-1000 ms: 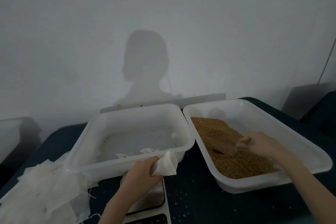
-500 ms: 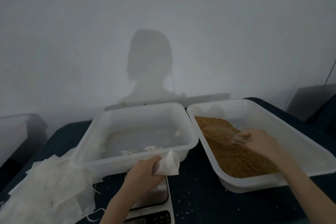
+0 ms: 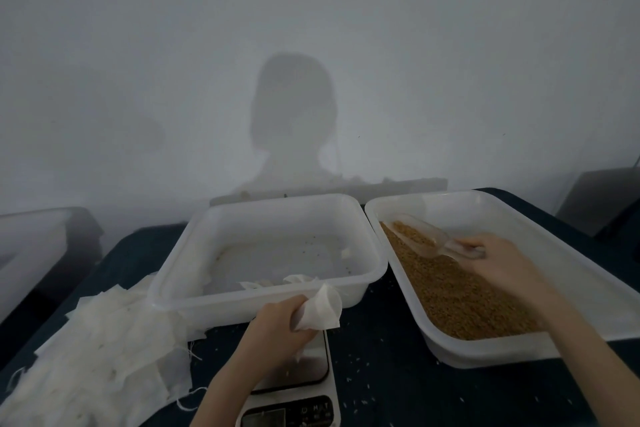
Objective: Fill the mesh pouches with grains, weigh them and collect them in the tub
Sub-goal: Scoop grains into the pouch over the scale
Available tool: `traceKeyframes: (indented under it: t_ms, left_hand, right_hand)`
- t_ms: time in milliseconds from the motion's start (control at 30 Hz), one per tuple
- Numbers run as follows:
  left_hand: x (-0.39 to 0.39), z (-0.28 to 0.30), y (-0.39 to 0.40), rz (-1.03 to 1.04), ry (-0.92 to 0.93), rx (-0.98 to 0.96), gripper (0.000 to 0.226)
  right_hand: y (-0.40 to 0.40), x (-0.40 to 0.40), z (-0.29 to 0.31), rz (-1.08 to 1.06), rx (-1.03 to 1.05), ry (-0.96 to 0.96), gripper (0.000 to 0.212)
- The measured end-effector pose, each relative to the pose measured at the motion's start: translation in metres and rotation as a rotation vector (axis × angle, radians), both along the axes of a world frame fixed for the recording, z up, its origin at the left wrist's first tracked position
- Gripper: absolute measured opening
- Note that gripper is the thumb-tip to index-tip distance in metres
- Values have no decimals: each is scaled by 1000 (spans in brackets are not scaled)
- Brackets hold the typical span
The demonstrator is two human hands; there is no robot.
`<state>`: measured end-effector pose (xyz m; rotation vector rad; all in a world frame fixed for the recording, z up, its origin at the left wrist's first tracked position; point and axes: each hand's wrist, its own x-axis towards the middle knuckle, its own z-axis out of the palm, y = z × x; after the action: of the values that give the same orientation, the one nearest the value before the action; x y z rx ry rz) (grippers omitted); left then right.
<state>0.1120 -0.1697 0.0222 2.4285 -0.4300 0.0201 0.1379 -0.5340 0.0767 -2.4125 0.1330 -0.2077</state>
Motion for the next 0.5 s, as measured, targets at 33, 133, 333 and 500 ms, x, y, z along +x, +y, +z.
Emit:
traceKeyframes:
  t_ms: [33,133,333,500]
  left_hand:
    - [0,1,2,4,-1,-12,11]
    - [-1,3,8,20,-14,-48,8]
    - [-3,8,28,85,-46,-84,13]
    - [-6,8,45,127,-43,-77,13]
  right_hand:
    - [5,-3,6,34,19,-23,29]
    - [22,-8,22,188,32,-48,43]
    - [59,-8,33,442,-27,12,42]
    - [78,-11,29,551,-18,55,43]
